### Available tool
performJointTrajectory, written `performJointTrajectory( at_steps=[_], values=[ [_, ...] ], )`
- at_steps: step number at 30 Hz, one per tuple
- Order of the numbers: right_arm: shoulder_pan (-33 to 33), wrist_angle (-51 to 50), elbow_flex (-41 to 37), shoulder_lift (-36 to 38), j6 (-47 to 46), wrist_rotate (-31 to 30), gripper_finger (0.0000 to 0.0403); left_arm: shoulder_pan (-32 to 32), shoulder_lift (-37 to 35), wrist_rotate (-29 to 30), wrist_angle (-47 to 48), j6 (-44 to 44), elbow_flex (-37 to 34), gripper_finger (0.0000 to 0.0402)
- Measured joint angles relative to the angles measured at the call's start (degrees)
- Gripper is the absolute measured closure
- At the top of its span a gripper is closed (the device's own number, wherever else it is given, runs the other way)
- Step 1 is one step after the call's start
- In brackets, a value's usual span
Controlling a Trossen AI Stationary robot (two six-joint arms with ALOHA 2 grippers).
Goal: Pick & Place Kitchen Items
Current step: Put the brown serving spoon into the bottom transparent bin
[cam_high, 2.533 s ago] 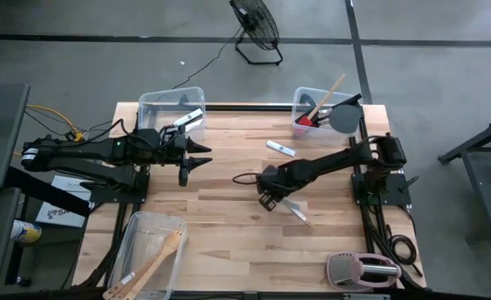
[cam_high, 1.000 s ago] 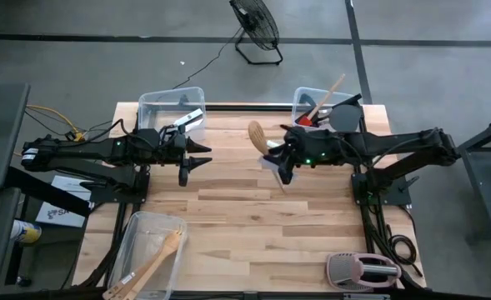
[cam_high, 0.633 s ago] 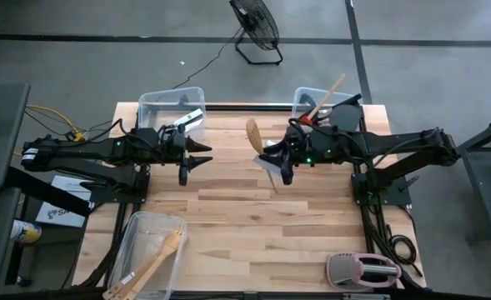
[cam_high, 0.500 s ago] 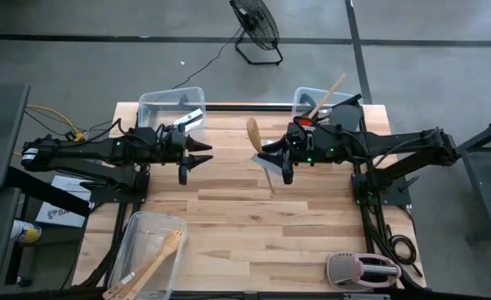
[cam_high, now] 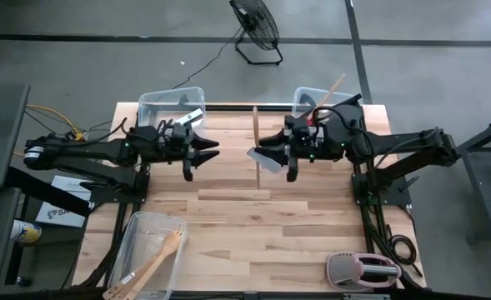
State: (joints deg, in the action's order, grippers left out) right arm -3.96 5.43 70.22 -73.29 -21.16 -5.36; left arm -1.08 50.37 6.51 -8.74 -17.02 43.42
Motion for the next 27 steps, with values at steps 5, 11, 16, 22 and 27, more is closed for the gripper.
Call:
performJointTrajectory(
  at_steps=[5, 11, 16, 22, 27],
  values=[
    [1.5, 3.3, 0.0, -0.2, 0.1, 1.7, 0.0324, 0.0, 4.7, -3.0, -7.7, 0.1, -0.1, 0.0255],
    [3.2, 3.4, 0.0, -0.6, 0.1, 2.8, 0.0324, 0.0, 10.6, -8.4, -17.9, -3.2, 0.0, 0.018],
    [3.4, 5.5, 0.0, -1.3, 0.0, 4.4, 0.0324, 0.0, 14.9, -8.6, -25.0, -6.0, 0.1, 0.0099],
    [3.4, 8.6, 0.0, -4.3, -0.2, 5.4, 0.0324, 0.0, 19.0, -8.5, -26.8, -6.0, 3.2, 0.0056],
    [3.9, 11.1, 0.1, -5.5, -1.1, 5.9, 0.0324, 0.0, 21.2, -8.6, -23.5, -5.8, 6.9, 0.0055]
  ],
)
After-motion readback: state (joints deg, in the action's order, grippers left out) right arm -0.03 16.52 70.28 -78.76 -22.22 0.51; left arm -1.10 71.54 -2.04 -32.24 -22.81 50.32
